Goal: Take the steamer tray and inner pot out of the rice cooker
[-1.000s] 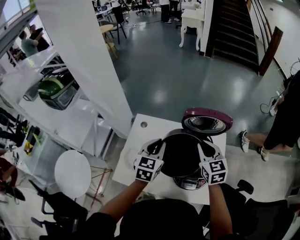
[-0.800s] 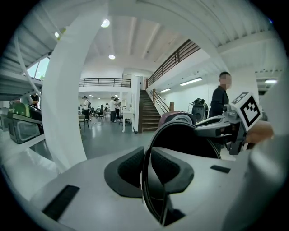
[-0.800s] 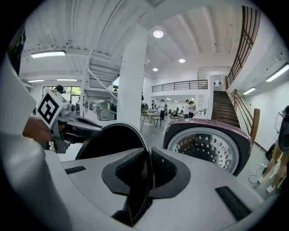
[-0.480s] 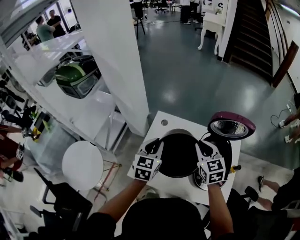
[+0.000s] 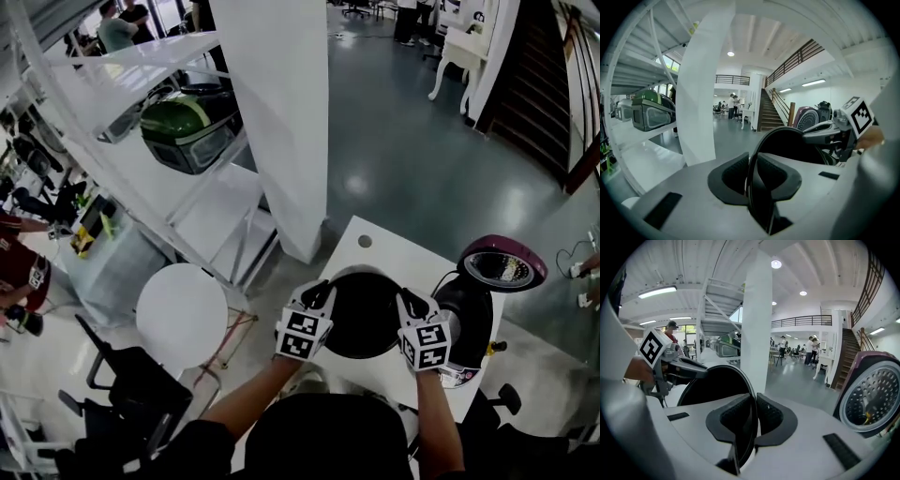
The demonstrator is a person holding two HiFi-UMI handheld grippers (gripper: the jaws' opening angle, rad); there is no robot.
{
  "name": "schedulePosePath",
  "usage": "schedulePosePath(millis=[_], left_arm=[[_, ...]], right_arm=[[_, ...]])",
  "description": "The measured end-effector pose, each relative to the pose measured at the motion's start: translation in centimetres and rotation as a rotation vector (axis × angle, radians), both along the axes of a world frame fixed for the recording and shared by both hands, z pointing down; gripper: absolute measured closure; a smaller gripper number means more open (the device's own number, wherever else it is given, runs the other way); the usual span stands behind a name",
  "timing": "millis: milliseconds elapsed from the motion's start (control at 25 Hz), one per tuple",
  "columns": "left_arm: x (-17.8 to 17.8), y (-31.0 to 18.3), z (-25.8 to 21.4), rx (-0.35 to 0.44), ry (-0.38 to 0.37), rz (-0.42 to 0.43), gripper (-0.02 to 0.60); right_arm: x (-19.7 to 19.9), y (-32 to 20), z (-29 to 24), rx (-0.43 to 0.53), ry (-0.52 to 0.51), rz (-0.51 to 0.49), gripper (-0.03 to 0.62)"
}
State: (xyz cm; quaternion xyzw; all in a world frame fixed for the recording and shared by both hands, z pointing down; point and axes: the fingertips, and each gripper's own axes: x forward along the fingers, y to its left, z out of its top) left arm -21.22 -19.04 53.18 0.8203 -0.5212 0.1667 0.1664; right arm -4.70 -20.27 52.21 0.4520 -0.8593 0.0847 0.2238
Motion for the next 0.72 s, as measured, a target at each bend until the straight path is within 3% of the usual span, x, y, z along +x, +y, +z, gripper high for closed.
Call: schedulePosePath(millis=[320, 720], left_arm=[[-2.2, -0.3, 6.5, -0.109, 0.079, 0.041, 0.526], [-3.1, -0.8, 12.1, -0.201, 0.089, 0.054, 0.522]], right_arm=[[-2.2, 0.0, 6.1, -0.086, 0.023, 0.012, 0.560], [-3.1, 0.0, 11.8, -0.238, 0.020, 0.057, 0.559]])
